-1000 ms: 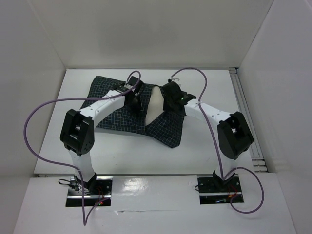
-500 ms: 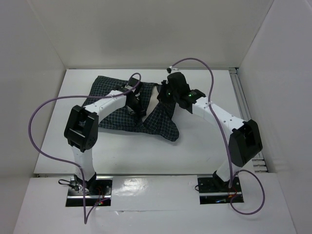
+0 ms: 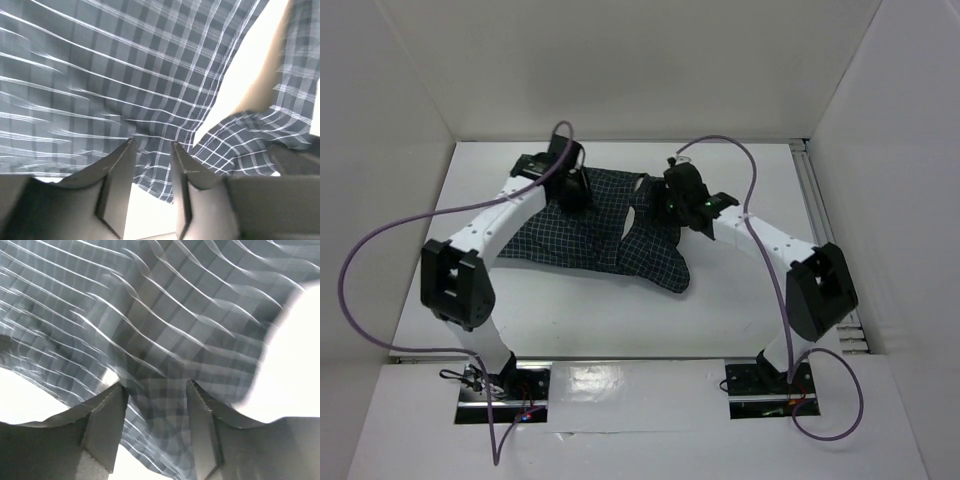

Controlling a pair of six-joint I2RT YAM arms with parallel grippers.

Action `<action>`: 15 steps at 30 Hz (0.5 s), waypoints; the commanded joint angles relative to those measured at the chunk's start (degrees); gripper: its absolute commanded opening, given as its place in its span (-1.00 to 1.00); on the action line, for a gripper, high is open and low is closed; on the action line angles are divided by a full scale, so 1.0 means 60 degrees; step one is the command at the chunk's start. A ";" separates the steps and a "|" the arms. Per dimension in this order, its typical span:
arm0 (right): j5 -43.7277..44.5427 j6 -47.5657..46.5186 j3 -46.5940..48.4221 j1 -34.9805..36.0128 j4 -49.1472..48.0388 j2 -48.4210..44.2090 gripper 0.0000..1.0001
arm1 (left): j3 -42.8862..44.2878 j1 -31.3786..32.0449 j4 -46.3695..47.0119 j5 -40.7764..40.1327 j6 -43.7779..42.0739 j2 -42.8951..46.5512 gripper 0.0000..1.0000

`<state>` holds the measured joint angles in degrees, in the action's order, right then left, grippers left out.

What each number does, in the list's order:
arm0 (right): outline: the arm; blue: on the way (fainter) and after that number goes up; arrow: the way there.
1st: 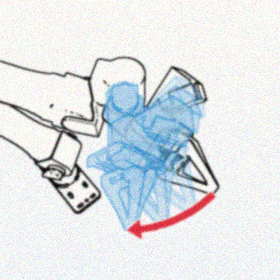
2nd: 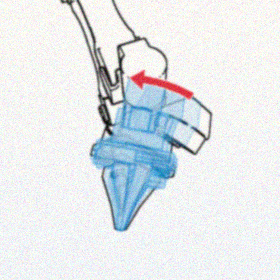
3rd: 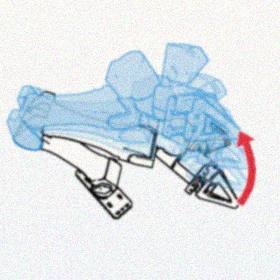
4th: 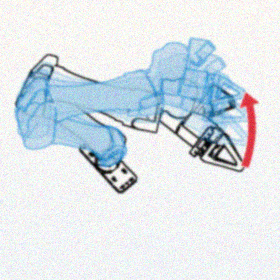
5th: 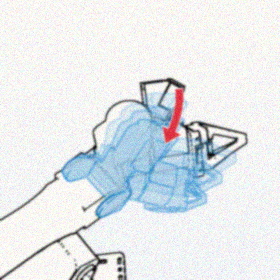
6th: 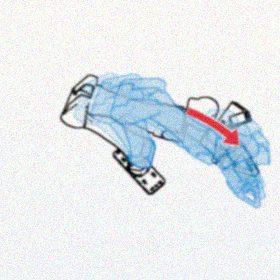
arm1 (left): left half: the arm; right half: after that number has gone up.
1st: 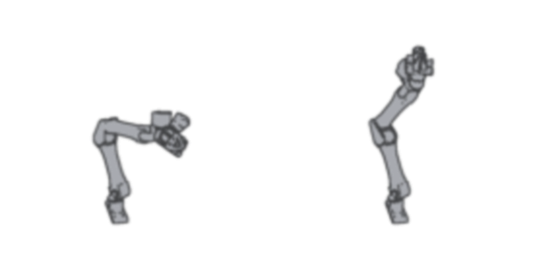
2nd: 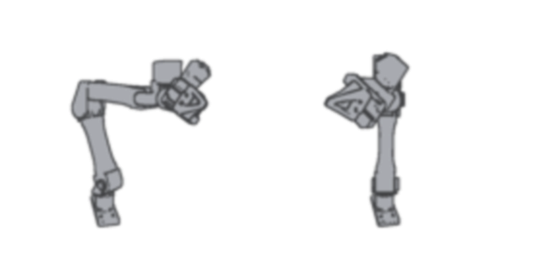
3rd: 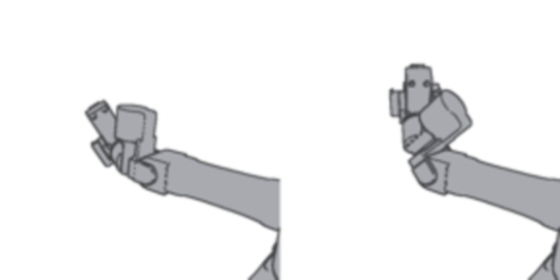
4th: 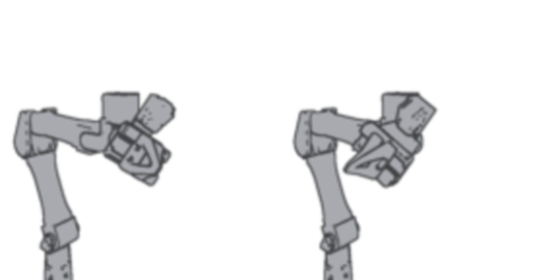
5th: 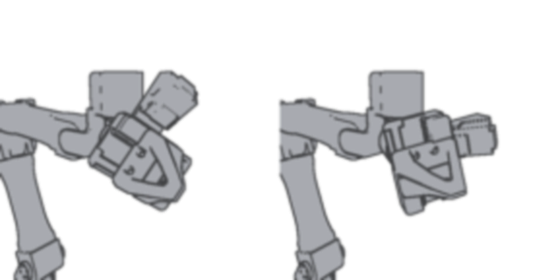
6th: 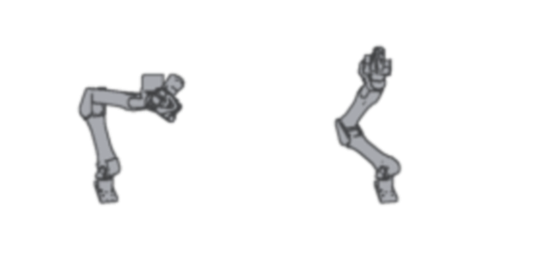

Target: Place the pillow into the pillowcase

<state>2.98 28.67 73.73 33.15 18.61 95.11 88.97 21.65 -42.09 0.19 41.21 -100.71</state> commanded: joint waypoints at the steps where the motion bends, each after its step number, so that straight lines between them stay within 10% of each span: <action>1: 0.1391 0.0188 -0.0569 -0.0134 0.0033 -0.1830 0.21 | 0.0219 -0.0895 -0.0778 -0.0660 -0.0218 0.1327 -0.03; 15: -0.1611 -0.0149 -0.2974 0.0318 -0.0070 -0.3052 0.76 | -0.3139 -0.3681 -0.0134 -0.0368 -0.0233 0.2854 0.56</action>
<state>-0.78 28.88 55.09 32.93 21.28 72.64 69.89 -0.12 -44.18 -1.87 40.51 -84.20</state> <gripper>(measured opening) 0.874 0.776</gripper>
